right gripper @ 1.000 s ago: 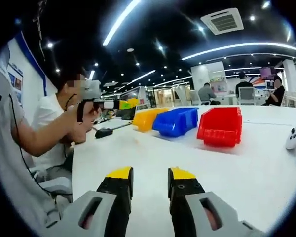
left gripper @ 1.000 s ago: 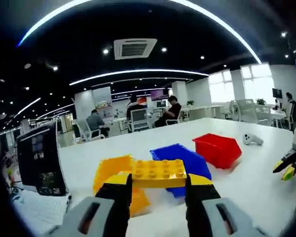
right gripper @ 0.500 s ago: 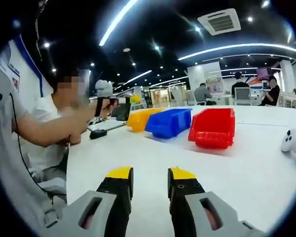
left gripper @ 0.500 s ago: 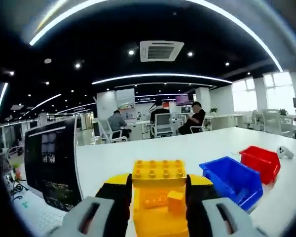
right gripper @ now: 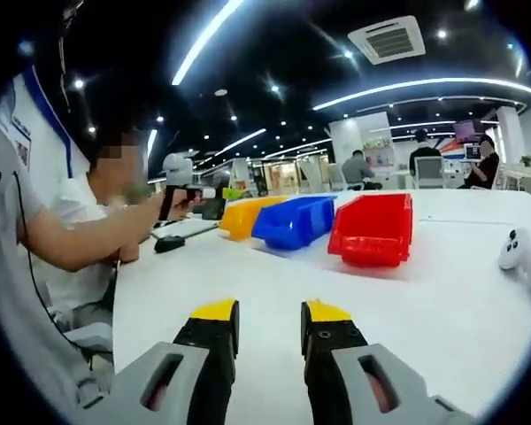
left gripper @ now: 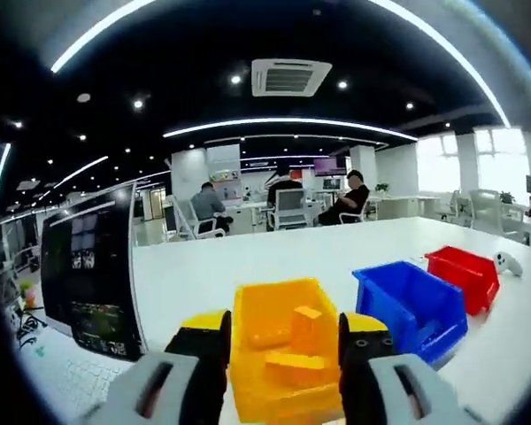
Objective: Take apart the toy blocks one by one and place each separated block into its matching bin, sorting the blocks by their type until all the connected pieces are disassembled and separated into the correct bins
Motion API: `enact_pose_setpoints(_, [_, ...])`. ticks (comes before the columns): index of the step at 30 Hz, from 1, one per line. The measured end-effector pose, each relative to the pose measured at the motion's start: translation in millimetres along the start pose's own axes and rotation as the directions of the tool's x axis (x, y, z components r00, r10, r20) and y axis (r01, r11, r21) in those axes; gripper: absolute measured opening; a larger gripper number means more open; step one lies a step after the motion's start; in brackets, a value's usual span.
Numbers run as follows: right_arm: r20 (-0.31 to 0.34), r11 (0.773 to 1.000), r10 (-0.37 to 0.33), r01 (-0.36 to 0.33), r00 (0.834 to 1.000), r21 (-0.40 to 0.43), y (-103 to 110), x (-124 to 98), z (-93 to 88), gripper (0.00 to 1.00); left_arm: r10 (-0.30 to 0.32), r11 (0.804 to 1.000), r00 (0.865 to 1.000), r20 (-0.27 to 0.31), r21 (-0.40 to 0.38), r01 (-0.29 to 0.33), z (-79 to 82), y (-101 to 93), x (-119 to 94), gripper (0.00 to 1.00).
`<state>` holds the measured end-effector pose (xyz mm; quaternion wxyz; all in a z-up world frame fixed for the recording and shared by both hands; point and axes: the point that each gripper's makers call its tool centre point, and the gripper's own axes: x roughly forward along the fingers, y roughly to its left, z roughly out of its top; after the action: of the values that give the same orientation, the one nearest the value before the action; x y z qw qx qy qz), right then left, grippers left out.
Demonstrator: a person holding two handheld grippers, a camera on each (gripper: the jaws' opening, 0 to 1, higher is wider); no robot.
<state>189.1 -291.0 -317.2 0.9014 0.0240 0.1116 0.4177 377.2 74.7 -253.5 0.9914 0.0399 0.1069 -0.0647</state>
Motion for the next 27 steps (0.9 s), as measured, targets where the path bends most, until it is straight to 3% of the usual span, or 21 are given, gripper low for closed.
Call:
enact_pose_setpoints(7, [0.003,0.999,0.021,-0.020,1.000,-0.047,10,-1,10.3,0.29,-0.071,0.997,0.996,0.060,-0.029,0.072,6.0,-28.0,-43,0.48])
enact_pose_setpoints(12, [0.033,0.999,-0.004,0.005,0.999,-0.048,4,-6,18.7,0.29,-0.110,0.990,0.984,0.137,-0.070,0.121,7.1,-56.0,-90,0.43])
enact_pose_setpoints(15, [0.051,0.998,-0.020,0.023,0.998,-0.051,0,-8,24.1,0.29,-0.124,0.986,0.979,0.162,-0.093,0.140,-1.2,-72.1,-115,0.42])
enact_pose_setpoints(18, [0.073,0.997,-0.037,0.042,0.997,-0.058,-3,-9,29.4,0.29,-0.152,0.982,0.977,0.151,-0.085,0.166,-14.0,-87.7,-131,0.42])
enact_pose_setpoints(20, [0.111,0.996,-0.056,0.063,0.992,-0.059,-5,-12,37.5,0.29,-0.173,0.974,0.973,0.150,-0.121,0.192,-20.4,-94.3,-142,0.42])
enact_pose_setpoints(23, [0.173,0.993,-0.092,0.104,0.981,-0.061,-8,-19,48.4,0.29,-0.250,0.947,0.956,0.153,-0.167,0.274,-26.5,-112.9,-152,0.38])
enact_pose_setpoints(27, [0.184,0.991,-0.116,0.127,0.976,-0.046,-11,-26,45.9,0.29,-0.274,0.938,0.950,0.150,-0.178,0.298,-34.3,-130.1,-157,0.37])
